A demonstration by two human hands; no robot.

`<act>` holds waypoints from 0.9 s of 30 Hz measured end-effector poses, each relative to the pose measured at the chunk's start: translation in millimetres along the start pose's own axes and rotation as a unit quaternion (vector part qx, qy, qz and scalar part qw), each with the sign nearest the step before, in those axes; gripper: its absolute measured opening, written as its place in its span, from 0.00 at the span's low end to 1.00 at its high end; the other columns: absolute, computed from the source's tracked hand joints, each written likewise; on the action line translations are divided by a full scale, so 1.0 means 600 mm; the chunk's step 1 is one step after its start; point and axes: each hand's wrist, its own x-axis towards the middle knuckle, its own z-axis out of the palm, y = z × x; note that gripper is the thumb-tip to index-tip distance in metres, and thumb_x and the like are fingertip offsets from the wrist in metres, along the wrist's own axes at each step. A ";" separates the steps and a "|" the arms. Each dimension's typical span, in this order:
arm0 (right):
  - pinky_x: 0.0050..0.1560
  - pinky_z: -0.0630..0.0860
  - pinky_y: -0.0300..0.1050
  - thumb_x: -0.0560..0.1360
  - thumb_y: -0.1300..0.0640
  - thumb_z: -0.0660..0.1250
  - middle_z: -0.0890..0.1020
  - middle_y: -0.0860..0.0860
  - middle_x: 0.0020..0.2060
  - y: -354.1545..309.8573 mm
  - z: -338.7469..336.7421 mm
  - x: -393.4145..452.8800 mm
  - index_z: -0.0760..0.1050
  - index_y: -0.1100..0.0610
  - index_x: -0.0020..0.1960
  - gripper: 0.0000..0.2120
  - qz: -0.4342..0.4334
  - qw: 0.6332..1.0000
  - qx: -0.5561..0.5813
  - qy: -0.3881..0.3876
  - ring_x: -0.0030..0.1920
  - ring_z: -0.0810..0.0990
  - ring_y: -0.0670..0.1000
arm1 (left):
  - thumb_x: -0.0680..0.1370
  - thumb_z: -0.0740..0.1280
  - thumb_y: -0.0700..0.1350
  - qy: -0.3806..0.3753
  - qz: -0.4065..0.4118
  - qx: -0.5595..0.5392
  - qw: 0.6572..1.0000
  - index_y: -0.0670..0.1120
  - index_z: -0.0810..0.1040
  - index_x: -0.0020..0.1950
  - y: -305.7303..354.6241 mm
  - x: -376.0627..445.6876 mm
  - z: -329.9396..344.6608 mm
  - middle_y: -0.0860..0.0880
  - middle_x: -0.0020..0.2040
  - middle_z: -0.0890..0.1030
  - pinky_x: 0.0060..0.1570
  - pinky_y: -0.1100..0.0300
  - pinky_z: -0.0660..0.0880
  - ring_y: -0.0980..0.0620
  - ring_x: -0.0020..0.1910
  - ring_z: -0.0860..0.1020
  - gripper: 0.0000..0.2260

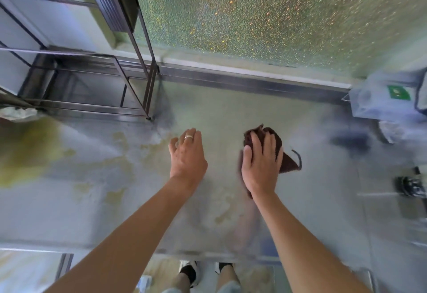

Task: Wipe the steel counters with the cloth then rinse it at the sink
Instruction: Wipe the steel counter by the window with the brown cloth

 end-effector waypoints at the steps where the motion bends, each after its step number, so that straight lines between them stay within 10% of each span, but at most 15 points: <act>1: 0.79 0.56 0.63 0.85 0.47 0.52 0.70 0.57 0.77 -0.022 0.004 -0.014 0.71 0.49 0.76 0.22 0.004 1.000 0.005 0.000 0.80 0.63 0.58 | 0.65 0.70 0.36 -0.003 -0.004 -0.004 1.000 0.46 0.72 0.62 0.000 -0.007 0.003 0.50 0.69 0.71 0.69 0.49 0.61 0.49 0.70 0.70 0.26; 12: 0.81 0.53 0.61 0.84 0.45 0.49 0.63 0.54 0.81 -0.179 0.034 -0.161 0.54 0.54 0.84 0.30 -0.179 0.981 0.017 -0.074 0.82 0.58 0.54 | 0.79 0.44 0.54 0.081 -0.053 -0.095 0.991 0.47 0.72 0.69 0.013 -0.094 0.013 0.48 0.70 0.74 0.71 0.50 0.60 0.49 0.70 0.72 0.27; 27: 0.79 0.57 0.64 0.84 0.51 0.55 0.69 0.60 0.77 0.144 -0.055 -0.194 0.68 0.52 0.78 0.23 -0.058 0.998 -0.016 -0.020 0.79 0.64 0.60 | 0.75 0.66 0.36 0.096 -0.030 -0.065 0.993 0.47 0.78 0.60 0.041 -0.170 0.057 0.49 0.65 0.78 0.66 0.51 0.59 0.49 0.68 0.74 0.15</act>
